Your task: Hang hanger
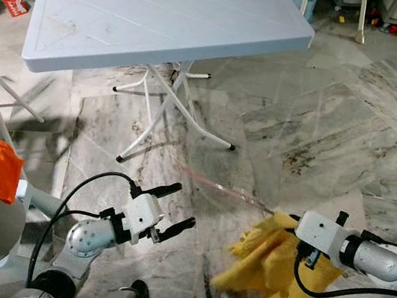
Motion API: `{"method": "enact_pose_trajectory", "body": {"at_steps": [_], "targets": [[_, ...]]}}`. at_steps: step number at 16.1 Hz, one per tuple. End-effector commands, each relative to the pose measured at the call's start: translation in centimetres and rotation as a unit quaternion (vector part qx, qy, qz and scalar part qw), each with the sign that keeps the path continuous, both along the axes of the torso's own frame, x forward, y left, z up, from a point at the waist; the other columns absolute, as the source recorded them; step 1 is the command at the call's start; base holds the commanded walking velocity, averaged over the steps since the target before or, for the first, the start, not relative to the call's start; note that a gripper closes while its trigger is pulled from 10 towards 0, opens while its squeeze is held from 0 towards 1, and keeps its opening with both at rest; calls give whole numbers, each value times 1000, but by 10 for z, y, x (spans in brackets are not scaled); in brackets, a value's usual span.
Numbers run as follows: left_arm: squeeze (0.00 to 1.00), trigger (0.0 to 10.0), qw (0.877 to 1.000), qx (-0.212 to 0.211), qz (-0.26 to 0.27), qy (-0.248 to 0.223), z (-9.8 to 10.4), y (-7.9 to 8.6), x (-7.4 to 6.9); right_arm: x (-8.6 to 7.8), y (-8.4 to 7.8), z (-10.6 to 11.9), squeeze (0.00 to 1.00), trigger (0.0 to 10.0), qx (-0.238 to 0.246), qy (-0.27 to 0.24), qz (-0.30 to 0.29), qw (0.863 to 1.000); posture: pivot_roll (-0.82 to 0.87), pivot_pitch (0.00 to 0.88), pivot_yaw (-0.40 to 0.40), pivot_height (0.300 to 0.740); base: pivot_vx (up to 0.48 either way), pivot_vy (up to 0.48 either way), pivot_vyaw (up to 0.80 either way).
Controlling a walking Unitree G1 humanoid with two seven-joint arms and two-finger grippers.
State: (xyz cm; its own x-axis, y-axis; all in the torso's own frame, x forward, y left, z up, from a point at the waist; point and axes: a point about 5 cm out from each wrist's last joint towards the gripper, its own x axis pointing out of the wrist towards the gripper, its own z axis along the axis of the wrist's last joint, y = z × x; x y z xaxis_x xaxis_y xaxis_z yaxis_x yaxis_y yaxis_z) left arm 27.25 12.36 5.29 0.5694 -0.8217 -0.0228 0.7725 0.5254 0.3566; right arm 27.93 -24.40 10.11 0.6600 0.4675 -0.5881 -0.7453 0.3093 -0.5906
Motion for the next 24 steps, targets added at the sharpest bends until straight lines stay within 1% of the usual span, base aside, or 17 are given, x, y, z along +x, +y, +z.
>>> {"method": "enact_pose_trajectory", "body": {"at_steps": [1,2,3,4,5,9,11,13,14,15,18,19,20,21,22,23,24], "targets": [[1000,10000,1000,12,-10,-8,-2,3,-5,1,-1,3,0,10000,-13,1,15,1000,-169,206,27,740,0,0,0],[1000,10000,1000,12,-3,-12,-1,4,-4,1,-1,2,0,10000,-15,4,20,1000,-169,207,24,740,0,0,0],[1000,10000,1000,19,20,-9,-3,12,-2,3,4,-1,0,10000,-14,9,31,999,-166,209,19,740,0,0,0],[1000,10000,999,22,24,-8,-4,13,-2,3,5,-1,0,10000,-14,8,36,999,-164,209,17,740,0,0,0],[1000,10000,999,35,34,-6,-5,19,-1,5,13,-2,0,10000,1,8,45,999,-145,212,10,740,0,0,0],[1000,10000,997,53,57,-1,-6,33,2,8,22,-4,0,10000,5,10,73,997,-128,207,18,740,0,0,0],[1000,10000,996,52,70,-4,-5,34,5,10,25,-3,0,10000,3,9,76,997,-139,206,18,740,0,0,0],[1000,10000,991,38,126,-10,2,27,21,7,27,-3,0,10000,27,3,73,997,-146,200,21,740,0,0,0],[816,10000,990,31,135,-9,5,24,25,6,28,-3,0,10000,36,-1,68,997,-151,199,26,740,0,0,0],[0,10000,991,26,129,-10,7,16,28,2,31,-8,0,10000,52,1,58,997,-166,198,44,740,0,0,0],[0,10000,995,27,100,-5,7,7,27,-3,34,-10,0,10000,54,-2,55,997,-201,205,75,740,0,0,0],[0,10000,998,23,49,14,7,1,24,-3,33,-9,0,10000,56,-7,48,997,-202,197,73,740,0,0,0],[0,10000,999,24,18,21,8,-3,24,-3,30,-8,0,10000,54,-5,48,997,-192,191,65,740,0,0,0],[0,10000,999,24,3,27,8,-4,23,-5,29,-9,0,10000,54,-2,49,997,-189,189,64,740,0,0,0],[188,10000,999,36,-6,38,6,-4,24,-5,26,-10,0,10000,49,2,50,998,-194,190,59,740,0,0,0],[1000,10000,999,39,-13,31,9,-6,26,-5,21,-7,0,10000,35,6,54,998,-205,186,61,740,0,0,0],[1000,10000,999,42,-12,24,14,-9,31,-5,15,-2,0,10000,29,15,59,998,-216,188,62,740,0,0,0]]}}
